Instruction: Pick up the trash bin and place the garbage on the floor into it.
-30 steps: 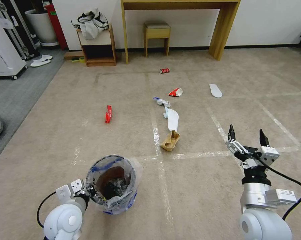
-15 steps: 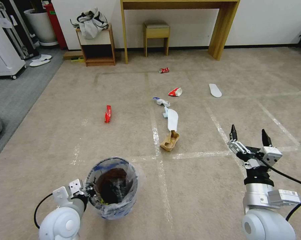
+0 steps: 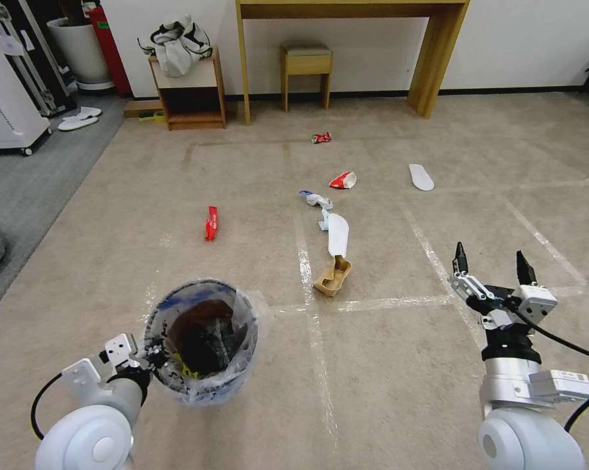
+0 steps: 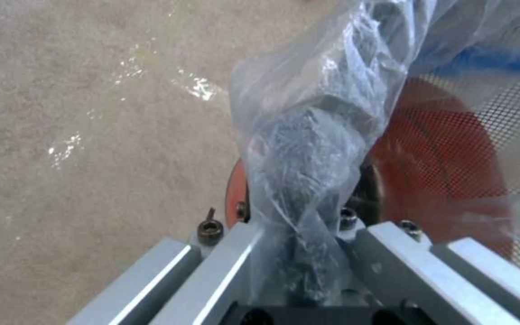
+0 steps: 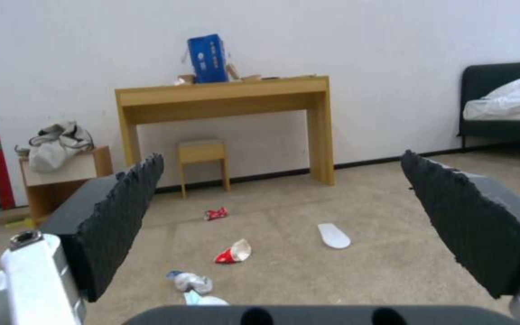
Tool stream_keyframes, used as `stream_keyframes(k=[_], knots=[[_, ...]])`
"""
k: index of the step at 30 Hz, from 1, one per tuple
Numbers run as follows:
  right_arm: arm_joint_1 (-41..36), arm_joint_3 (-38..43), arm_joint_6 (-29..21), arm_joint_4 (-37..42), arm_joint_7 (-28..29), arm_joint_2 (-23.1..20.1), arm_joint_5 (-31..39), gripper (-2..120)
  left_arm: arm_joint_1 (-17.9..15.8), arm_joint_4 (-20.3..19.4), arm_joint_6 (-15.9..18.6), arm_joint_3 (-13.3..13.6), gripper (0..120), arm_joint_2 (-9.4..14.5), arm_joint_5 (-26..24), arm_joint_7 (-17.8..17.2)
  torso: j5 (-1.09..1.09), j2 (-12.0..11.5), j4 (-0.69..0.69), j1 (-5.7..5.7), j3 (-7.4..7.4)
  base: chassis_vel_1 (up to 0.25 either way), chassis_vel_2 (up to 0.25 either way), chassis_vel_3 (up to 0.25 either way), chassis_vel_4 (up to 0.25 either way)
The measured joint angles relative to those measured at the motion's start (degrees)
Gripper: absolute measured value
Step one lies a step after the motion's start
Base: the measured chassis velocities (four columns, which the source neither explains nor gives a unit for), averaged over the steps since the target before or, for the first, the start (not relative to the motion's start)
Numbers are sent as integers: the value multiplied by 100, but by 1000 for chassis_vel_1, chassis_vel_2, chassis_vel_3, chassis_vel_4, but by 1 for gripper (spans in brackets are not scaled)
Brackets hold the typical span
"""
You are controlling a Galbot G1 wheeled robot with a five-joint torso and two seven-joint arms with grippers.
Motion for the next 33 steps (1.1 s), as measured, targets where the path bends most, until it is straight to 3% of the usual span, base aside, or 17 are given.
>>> stream_keyframes(k=[8,25,33], knots=[[54,139,-124,44,75,-144,240,100,-34,-282,-9,-147,0,-8,-405,-230,0,0,0,0,0,0,0,0,0],[-49,150,-196,142,143,-123,530,100,-95,-339,-16,-268,0,81,-908,-444,0,0,0,-1,0,0,0,0,0],[10,189,-780,233,353,-235,780,100,-160,-323,-16,-261,0,93,-924,-459,0,0,0,0,0,0,0,0,0]])
